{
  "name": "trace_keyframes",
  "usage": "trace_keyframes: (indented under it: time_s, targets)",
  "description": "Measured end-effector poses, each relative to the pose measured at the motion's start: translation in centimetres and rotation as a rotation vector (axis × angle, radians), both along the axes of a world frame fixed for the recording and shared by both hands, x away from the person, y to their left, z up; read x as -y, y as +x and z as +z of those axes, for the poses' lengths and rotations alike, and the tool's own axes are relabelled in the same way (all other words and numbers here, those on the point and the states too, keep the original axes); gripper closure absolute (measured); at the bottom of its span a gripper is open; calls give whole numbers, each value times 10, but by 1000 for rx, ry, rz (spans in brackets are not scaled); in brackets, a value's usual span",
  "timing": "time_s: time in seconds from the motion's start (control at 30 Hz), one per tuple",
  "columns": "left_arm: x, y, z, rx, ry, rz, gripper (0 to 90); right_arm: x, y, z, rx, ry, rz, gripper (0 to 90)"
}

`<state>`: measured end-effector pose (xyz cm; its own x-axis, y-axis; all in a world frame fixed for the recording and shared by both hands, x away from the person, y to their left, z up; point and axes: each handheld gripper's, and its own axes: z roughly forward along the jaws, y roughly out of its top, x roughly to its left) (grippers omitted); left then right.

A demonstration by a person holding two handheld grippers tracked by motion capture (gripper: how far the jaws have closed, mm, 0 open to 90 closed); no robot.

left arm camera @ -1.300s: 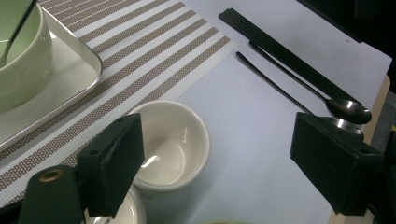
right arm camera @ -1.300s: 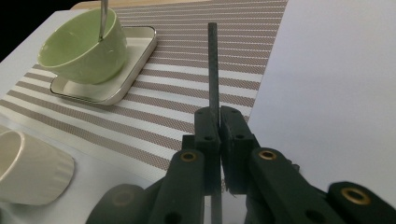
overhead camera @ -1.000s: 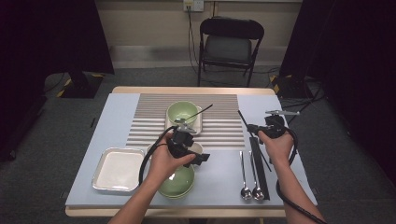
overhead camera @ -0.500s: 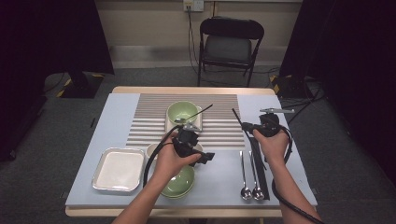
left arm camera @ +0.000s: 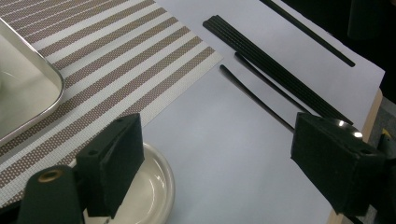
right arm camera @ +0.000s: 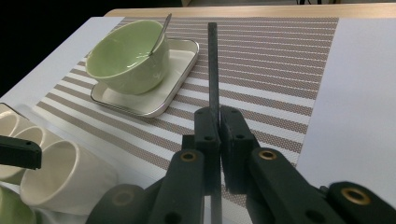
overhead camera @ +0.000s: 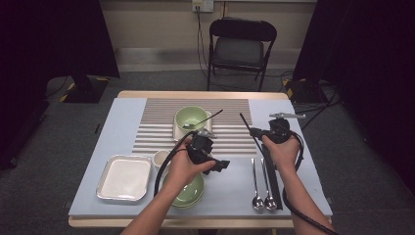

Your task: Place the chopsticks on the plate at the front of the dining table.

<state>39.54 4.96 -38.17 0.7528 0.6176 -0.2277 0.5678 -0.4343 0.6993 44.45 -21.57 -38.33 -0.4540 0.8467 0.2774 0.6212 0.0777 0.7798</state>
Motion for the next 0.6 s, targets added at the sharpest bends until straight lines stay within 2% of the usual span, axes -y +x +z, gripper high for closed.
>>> trace_keyframes:
  time_s: [0.1,0.3,0.5,0.57,0.6]
  targets:
    - [2,0,-1,-8,-6,2,179,-2,0,0,3,6,7,863]
    - [5,3,0,-11,8,-2,184,-5,-1,1,6,8,15,863]
    - [9,4,0,-9,1,2,187,-9,-2,1,10,13,24,863]
    - [10,5,0,-8,-6,1,188,-10,-2,1,3,32,26,863]
    - [11,5,0,-7,-5,2,188,-10,-2,1,5,23,27,863]
